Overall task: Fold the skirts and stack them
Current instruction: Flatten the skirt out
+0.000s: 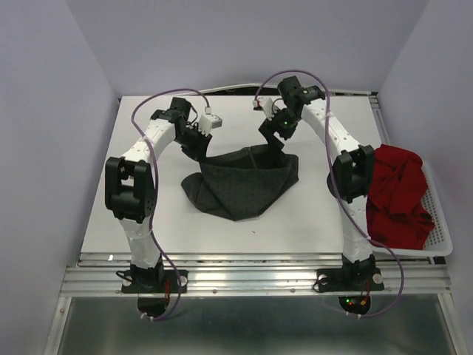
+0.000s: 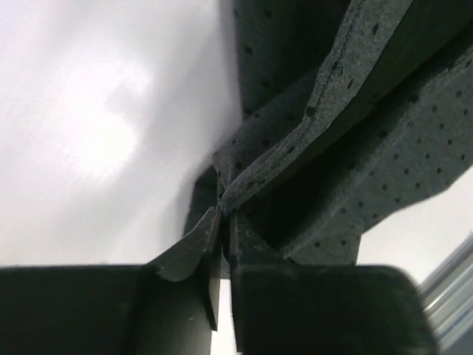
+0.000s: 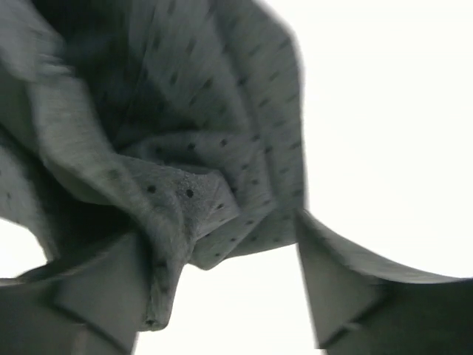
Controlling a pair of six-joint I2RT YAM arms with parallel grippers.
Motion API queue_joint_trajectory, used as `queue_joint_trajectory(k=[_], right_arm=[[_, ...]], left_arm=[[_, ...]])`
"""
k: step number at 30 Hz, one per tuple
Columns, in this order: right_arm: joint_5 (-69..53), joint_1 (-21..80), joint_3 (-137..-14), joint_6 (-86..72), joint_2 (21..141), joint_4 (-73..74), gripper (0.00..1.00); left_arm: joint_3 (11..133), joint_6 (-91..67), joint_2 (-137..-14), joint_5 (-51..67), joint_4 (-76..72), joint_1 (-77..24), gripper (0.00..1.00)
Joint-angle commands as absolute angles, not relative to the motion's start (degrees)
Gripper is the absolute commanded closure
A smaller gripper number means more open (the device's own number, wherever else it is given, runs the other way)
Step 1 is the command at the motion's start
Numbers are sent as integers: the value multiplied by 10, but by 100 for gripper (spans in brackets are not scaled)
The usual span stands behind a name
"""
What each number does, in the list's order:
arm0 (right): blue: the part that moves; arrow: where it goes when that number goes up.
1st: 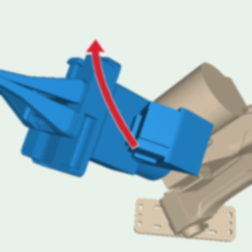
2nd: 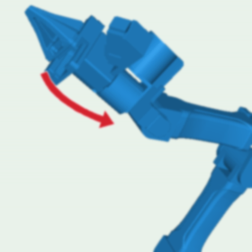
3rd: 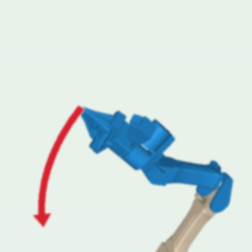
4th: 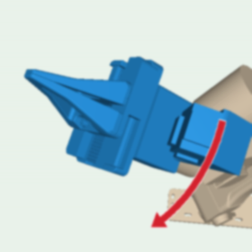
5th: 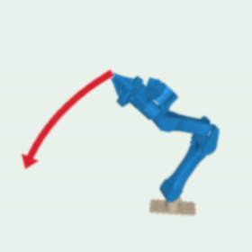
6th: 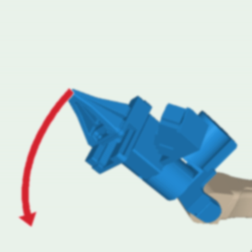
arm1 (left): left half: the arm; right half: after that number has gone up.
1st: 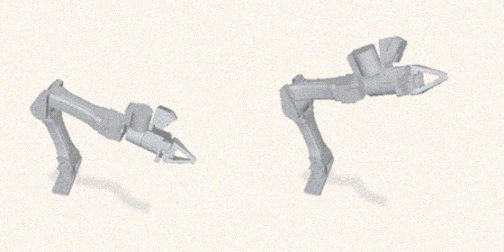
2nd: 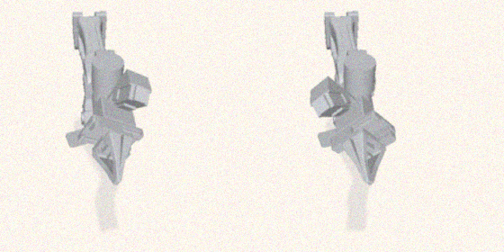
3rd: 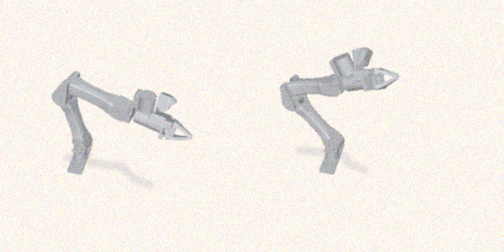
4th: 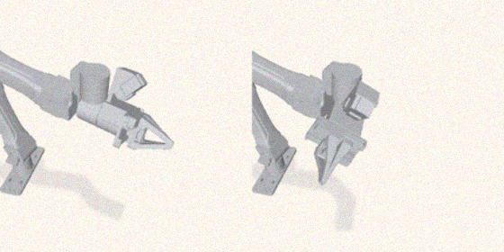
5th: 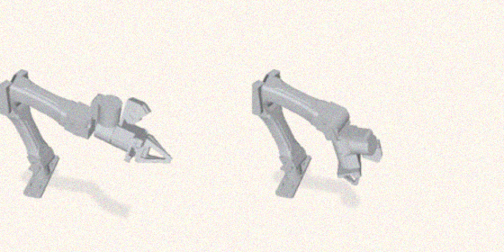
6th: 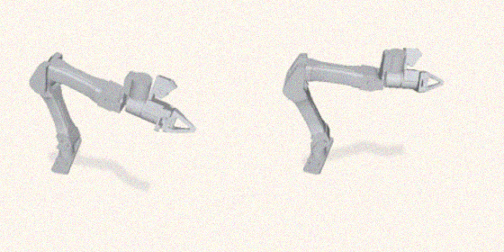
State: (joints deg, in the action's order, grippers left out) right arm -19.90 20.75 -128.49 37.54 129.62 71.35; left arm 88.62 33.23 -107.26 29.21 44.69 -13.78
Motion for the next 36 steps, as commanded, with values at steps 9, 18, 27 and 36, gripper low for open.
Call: queue_joint_trajectory(k=[9,18,27,36], right_arm=[[-328,109,-1198,266,1136,542,4],[-516,28,-850,352,1001,475,5],[-447,50,-609,396,896,214,5],[-398,127,-626,432,954,154,9]], left_arm=[[1006,388,-1081,438,486,-43,32],[929,489,-1052,533,484,-5,26],[889,729,-1087,564,544,-5,17],[875,728,-1078,526,483,-16,17]])
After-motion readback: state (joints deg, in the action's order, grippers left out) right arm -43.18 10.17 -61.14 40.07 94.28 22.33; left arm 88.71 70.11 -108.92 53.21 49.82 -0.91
